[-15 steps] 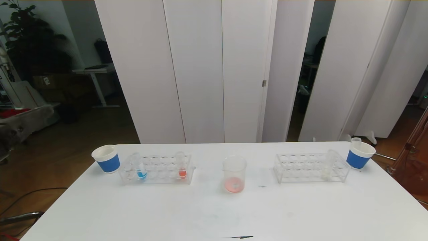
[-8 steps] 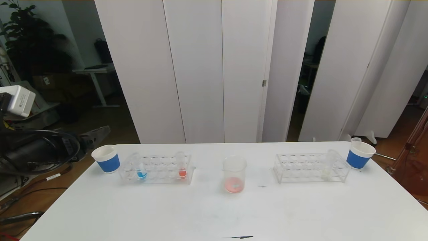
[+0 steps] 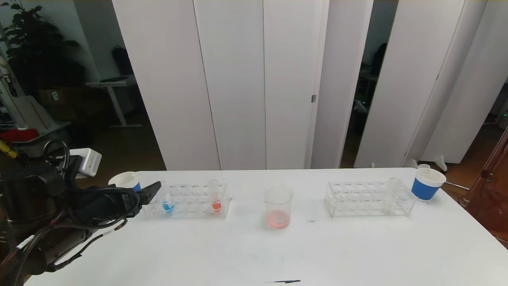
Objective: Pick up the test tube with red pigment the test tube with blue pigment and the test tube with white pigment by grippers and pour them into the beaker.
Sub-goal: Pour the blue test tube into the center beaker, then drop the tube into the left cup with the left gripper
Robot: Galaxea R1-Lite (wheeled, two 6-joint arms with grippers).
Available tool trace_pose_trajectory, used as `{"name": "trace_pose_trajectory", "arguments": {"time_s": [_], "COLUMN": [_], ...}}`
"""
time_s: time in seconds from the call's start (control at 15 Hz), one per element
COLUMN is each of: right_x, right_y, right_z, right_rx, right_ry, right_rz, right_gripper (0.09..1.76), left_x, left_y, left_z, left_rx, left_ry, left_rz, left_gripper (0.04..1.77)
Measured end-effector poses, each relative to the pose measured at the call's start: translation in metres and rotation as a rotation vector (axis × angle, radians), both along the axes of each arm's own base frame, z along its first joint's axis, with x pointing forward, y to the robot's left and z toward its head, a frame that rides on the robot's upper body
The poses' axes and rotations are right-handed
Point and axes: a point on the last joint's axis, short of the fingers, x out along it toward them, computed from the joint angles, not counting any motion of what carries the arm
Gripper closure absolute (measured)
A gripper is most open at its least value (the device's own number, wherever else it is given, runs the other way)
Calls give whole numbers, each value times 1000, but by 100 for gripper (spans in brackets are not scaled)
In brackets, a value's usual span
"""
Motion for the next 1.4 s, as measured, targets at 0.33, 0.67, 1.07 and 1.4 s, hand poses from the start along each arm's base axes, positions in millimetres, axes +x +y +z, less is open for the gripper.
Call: {"name": "trace_pose_trajectory", "arguments": {"time_s": [0.33,0.67,1.07,1.4], "right_x": [0,0,0,0], "right_y": [0,0,0,0], "right_z": [0,0,0,0], "right_rx": [0,0,0,0], "right_ry": [0,0,0,0], "right_rz": [0,0,0,0], "right_gripper": [10,10,10,10], "left_x": [18,40,72,93], "left_y": [-1,-2,-1,3], "left_z": [-32,-54,-74,-85], "left_rx": [-26,-45,-22,-17], "left_ry": [25,37,44,-22], "left_rz": [11,22,95,118], "left_gripper": [6,6,6,6]}}
